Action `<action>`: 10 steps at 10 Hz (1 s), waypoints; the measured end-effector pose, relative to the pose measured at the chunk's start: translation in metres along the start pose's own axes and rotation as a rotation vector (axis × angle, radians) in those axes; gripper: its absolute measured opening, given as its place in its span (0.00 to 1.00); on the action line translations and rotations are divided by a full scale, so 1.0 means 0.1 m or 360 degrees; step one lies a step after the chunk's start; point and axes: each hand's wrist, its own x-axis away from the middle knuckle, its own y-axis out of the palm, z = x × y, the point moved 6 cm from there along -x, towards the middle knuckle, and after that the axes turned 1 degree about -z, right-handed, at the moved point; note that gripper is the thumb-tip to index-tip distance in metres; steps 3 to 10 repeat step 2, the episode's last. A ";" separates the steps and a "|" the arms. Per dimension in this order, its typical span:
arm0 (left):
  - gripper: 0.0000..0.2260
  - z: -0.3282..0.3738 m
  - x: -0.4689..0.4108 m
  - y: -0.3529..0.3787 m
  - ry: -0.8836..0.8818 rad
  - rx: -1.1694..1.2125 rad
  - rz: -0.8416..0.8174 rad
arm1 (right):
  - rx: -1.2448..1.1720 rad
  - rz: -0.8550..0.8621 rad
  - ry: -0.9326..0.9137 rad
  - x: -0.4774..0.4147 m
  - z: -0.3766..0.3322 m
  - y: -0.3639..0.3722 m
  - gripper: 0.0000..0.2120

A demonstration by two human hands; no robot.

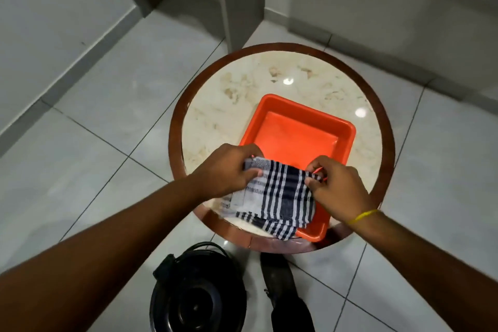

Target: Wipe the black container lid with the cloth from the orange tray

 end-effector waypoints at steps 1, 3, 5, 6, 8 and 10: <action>0.13 0.02 -0.29 0.15 0.0060 -0.0335 -0.0072 | 0.0347 -0.0071 0.0007 -0.24 0.08 0.08 0.10; 0.20 0.02 -0.37 0.22 0.0089 -0.0589 -0.0013 | 0.0710 -0.0104 -0.0031 -0.32 0.09 0.19 0.12; 0.20 0.02 -0.37 0.22 0.0089 -0.0589 -0.0013 | 0.0710 -0.0104 -0.0031 -0.32 0.09 0.19 0.12; 0.20 0.02 -0.37 0.22 0.0089 -0.0589 -0.0013 | 0.0710 -0.0104 -0.0031 -0.32 0.09 0.19 0.12; 0.20 0.02 -0.37 0.22 0.0089 -0.0589 -0.0013 | 0.0710 -0.0104 -0.0031 -0.32 0.09 0.19 0.12; 0.20 0.02 -0.37 0.22 0.0089 -0.0589 -0.0013 | 0.0710 -0.0104 -0.0031 -0.32 0.09 0.19 0.12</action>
